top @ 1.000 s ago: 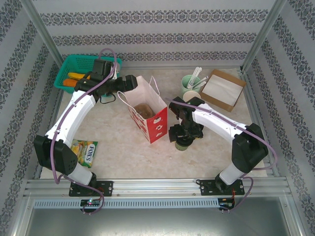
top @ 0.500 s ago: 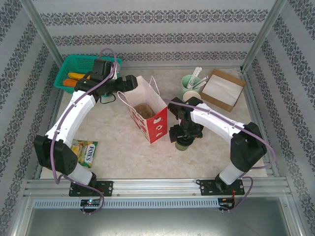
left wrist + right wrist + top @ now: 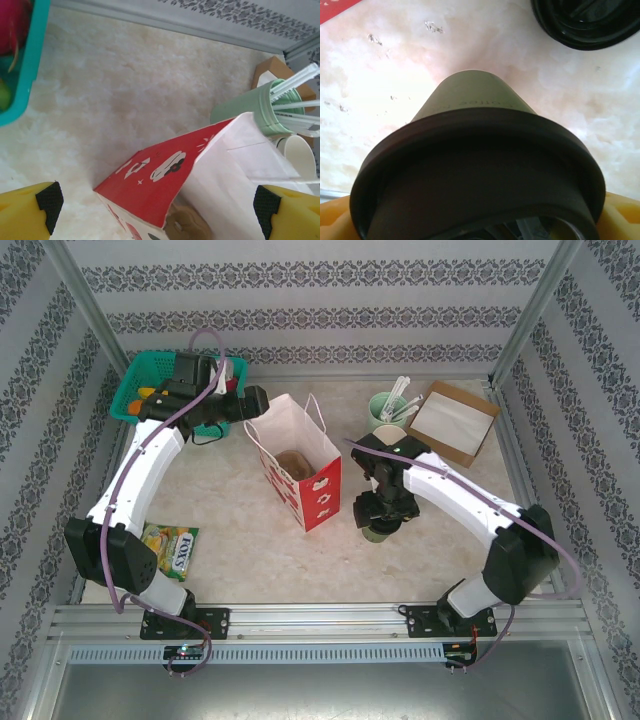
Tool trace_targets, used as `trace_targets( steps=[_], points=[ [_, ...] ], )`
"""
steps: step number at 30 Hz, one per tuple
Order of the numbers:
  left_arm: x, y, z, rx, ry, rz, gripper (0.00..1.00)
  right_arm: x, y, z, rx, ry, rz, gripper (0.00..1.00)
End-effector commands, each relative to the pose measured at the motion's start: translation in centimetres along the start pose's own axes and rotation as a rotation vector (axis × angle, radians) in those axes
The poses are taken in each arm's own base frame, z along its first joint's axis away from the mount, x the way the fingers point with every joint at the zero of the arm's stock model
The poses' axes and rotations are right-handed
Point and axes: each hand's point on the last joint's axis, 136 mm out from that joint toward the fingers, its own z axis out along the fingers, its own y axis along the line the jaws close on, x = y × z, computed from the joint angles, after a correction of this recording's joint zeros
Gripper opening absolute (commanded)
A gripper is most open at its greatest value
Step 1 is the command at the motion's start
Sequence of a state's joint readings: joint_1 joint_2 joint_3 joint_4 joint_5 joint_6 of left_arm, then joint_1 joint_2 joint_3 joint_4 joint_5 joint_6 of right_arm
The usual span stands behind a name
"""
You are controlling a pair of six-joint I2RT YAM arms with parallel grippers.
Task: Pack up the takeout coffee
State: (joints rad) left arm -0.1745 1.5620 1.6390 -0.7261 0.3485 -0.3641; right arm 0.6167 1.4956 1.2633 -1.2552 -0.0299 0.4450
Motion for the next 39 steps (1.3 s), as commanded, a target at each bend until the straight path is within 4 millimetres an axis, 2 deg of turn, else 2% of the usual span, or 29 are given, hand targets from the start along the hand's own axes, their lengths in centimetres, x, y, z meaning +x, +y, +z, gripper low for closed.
trace_targets(
  steps=[1,5,8,11,16,22,27,30,33,36,39],
  points=[
    [-0.4,-1.0,0.2,0.046,0.052,0.149,1.00,1.4,-1.5,-2.8,0.021,-0.013,-0.055,0.71],
    [-0.8,-1.8,1.0,0.068,0.109,0.245,1.00,2.9,-2.4,-5.7,0.025,-0.005,-0.084,0.70],
    [-1.0,-2.6,0.7,0.082,0.107,0.281,1.00,3.5,-2.5,-8.5,0.007,-0.029,-0.096,0.68],
    [-1.7,-2.5,0.7,0.064,0.090,0.231,1.00,3.8,-2.2,-11.4,-0.020,-0.057,-0.113,0.67],
    [-1.5,-1.9,1.7,0.027,0.130,0.184,1.00,3.3,-1.4,-15.3,-0.019,-0.122,-0.164,0.67],
    [-0.2,-3.2,3.3,0.038,0.188,0.202,0.97,0.7,2.1,-19.9,-0.098,-0.284,-0.246,0.66],
    [0.5,-4.1,3.9,0.048,0.208,0.182,0.97,-1.3,6.6,-22.8,-0.184,-0.408,-0.365,0.66],
    [0.6,-4.7,4.0,0.067,0.207,0.164,0.97,-2.2,9.4,-24.1,-0.246,-0.479,-0.420,0.65],
    [0.6,-5.1,4.2,0.077,0.203,0.143,0.97,-3.2,11.8,-24.4,-0.300,-0.518,-0.444,0.64],
    [0.8,-5.7,4.3,0.102,0.207,0.119,0.97,-4.7,12.9,-24.3,-0.280,-0.561,-0.436,0.63],
    [1.2,-6.8,4.3,0.126,0.213,0.120,0.97,-6.4,13.4,-23.3,-0.218,-0.583,-0.414,0.63]
  ],
)
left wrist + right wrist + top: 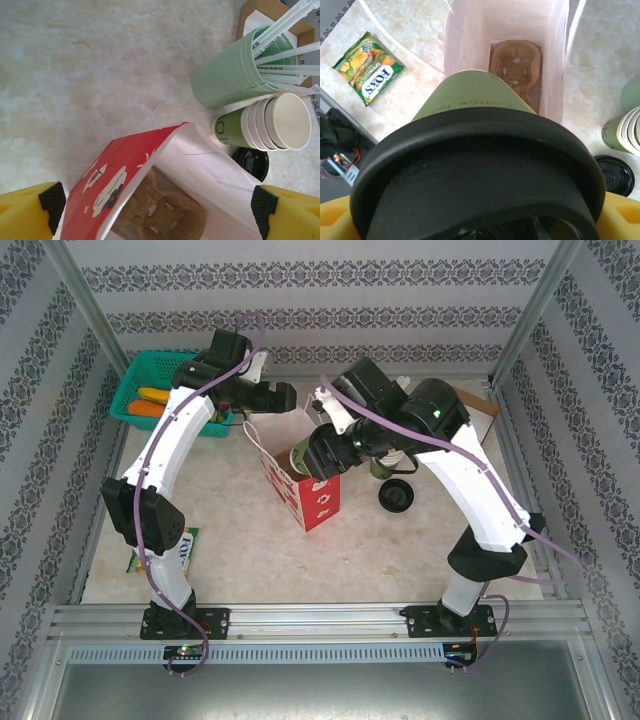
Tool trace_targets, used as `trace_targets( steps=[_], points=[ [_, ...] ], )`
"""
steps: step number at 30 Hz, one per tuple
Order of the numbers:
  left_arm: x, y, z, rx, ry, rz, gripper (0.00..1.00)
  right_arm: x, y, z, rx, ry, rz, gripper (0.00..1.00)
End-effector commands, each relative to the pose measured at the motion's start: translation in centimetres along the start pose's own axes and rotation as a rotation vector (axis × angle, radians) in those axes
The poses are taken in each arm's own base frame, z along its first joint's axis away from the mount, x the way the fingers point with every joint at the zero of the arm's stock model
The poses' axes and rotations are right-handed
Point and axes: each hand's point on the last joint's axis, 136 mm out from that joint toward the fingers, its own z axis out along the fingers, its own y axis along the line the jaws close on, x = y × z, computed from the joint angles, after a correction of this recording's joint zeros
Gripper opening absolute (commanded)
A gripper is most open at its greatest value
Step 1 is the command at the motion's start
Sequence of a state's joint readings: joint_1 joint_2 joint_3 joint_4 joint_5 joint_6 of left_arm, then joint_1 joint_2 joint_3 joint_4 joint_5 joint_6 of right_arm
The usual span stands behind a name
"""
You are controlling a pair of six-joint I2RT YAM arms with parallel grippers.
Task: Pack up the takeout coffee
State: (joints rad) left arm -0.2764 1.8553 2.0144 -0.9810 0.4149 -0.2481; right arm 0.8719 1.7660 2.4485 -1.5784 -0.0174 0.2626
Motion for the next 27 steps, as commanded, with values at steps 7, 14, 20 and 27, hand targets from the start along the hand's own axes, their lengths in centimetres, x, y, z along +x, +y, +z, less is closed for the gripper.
trace_targets(
  steps=[7,14,20,27],
  points=[
    [0.4,-3.9,0.1,0.089,-0.003,-0.025,0.97,-3.3,-1.0,4.4,0.143,-0.045,0.002,0.63],
    [0.8,-6.2,0.3,0.167,0.008,-0.061,0.98,-2.9,0.4,7.3,0.079,0.016,-0.007,0.63],
    [1.1,-4.7,-0.2,0.094,-0.005,-0.048,1.00,-1.9,-0.7,8.4,0.099,0.059,0.022,0.63],
    [1.0,-3.5,-0.8,0.034,-0.024,-0.026,1.00,-0.9,-1.9,9.7,0.129,0.108,0.052,0.63]
  ],
)
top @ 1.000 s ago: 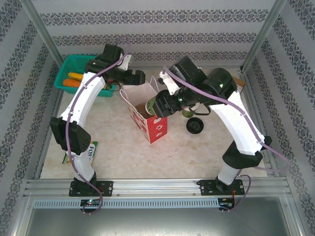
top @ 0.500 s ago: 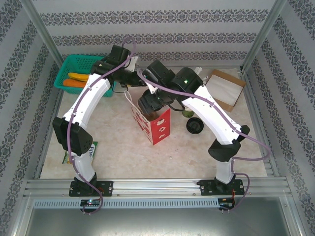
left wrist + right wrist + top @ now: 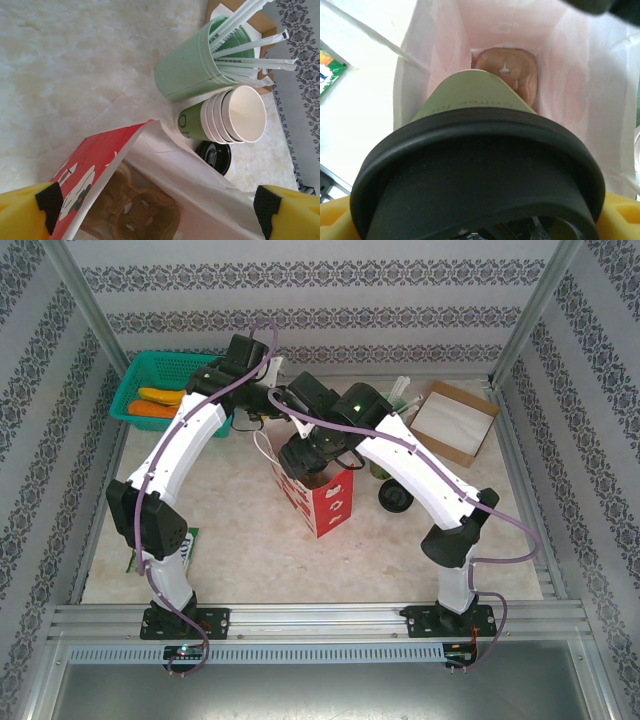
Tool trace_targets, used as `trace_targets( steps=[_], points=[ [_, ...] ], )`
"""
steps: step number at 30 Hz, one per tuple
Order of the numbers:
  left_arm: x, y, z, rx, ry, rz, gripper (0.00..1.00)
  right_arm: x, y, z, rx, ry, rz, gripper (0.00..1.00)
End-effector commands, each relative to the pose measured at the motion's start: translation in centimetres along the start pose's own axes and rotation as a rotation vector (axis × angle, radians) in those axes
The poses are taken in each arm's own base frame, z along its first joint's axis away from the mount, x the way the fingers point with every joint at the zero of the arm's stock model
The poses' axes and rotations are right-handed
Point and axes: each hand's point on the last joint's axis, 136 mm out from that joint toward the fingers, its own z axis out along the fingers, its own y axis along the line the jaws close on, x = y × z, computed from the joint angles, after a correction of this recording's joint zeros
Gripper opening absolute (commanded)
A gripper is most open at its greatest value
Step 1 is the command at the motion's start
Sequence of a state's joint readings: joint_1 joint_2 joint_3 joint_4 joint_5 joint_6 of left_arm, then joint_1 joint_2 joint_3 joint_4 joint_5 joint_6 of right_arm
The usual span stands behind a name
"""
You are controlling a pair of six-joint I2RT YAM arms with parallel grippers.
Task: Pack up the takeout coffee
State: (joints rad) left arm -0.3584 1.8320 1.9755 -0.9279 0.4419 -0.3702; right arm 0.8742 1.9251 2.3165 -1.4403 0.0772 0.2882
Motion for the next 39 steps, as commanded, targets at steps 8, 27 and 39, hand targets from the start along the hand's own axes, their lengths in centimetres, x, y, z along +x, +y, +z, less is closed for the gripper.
trace_targets(
  steps=[8,27,39],
  points=[
    [0.5,1.7,-1.6,-0.089,-0.027,0.082,0.96,0.9,-1.8,0.5,0.044,0.038,0.043,0.63],
    [0.6,2.8,-1.1,-0.140,-0.011,0.173,0.51,2.3,-2.9,3.7,0.097,0.201,-0.015,0.62],
    [0.5,3.0,-0.8,-0.153,0.005,0.231,0.25,4.5,-2.7,3.9,0.081,0.308,-0.046,0.61]
  ],
)
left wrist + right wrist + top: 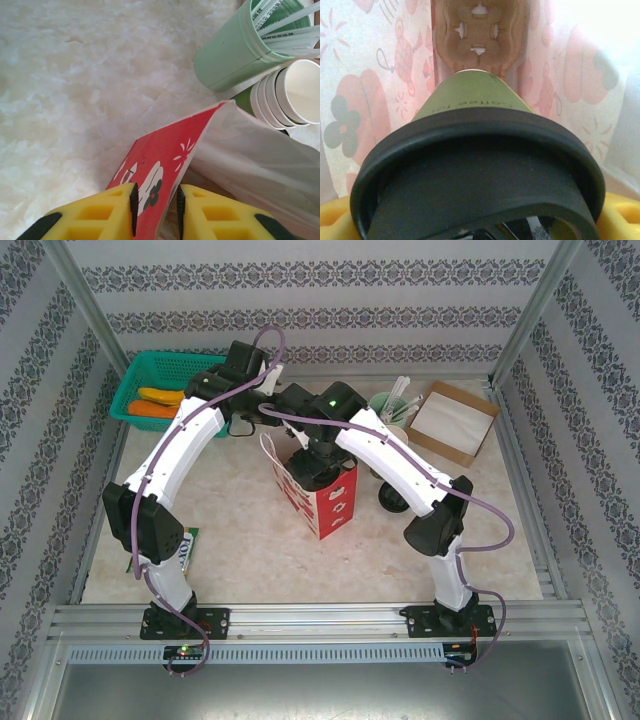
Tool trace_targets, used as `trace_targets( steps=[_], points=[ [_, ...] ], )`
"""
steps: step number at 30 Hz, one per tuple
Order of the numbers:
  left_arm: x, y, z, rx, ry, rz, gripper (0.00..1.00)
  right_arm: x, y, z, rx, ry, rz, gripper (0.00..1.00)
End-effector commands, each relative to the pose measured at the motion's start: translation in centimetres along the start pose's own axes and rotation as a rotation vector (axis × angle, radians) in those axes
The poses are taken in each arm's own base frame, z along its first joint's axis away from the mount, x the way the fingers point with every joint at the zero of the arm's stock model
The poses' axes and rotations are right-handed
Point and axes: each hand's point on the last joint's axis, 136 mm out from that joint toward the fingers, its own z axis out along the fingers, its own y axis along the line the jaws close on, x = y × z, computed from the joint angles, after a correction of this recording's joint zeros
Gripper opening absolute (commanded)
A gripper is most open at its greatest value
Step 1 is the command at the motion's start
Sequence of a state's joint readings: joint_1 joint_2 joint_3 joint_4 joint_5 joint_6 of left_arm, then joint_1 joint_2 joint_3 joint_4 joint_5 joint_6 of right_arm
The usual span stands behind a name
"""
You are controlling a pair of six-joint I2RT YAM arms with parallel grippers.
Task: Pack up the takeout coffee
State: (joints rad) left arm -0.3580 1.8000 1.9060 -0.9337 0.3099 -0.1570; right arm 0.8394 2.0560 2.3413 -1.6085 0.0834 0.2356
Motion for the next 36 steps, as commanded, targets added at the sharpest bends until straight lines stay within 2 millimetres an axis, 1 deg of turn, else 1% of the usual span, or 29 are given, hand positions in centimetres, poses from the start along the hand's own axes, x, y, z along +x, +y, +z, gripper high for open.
trace_targets(
  steps=[1,4,8,10,15,18,21,25,29,33,36],
  points=[
    [-0.2,0.3,-0.8,-0.012,0.000,0.035,0.23,1.1,-0.2,0.0,-0.017,0.052,-0.008,0.61],
    [-0.1,0.3,-0.6,-0.007,0.002,0.043,0.17,1.2,0.1,0.8,-0.022,0.084,-0.011,0.61],
    [-0.1,0.2,-0.4,-0.002,0.005,0.055,0.05,1.6,0.3,1.0,-0.018,0.120,-0.017,0.61],
    [-0.2,0.2,-0.5,-0.002,-0.001,0.063,0.00,2.2,0.0,1.3,-0.007,0.152,-0.020,0.61],
    [-0.6,0.0,-0.9,0.001,-0.033,0.089,0.00,3.8,-0.6,1.6,0.020,0.216,-0.013,0.60],
    [-0.7,-0.2,-1.2,0.010,-0.044,0.093,0.00,4.3,-1.0,1.9,0.035,0.231,-0.005,0.60],
    [-0.8,-0.6,-1.3,0.034,-0.056,0.095,0.00,3.9,-0.7,2.9,0.025,0.241,-0.007,0.60],
    [-0.7,-0.6,-1.3,0.034,-0.060,0.089,0.00,3.1,-0.3,3.9,0.004,0.240,-0.020,0.60],
    [-0.9,-0.6,-1.4,0.033,-0.068,0.084,0.00,3.0,-0.2,5.4,-0.021,0.262,-0.014,0.60],
    [-1.0,-1.5,-1.4,0.083,-0.073,0.074,0.00,2.4,-0.2,6.4,-0.027,0.265,-0.002,0.60],
    [-0.9,-1.8,-1.3,0.104,-0.073,0.067,0.00,1.9,0.3,7.0,-0.049,0.259,0.010,0.60]
  ],
)
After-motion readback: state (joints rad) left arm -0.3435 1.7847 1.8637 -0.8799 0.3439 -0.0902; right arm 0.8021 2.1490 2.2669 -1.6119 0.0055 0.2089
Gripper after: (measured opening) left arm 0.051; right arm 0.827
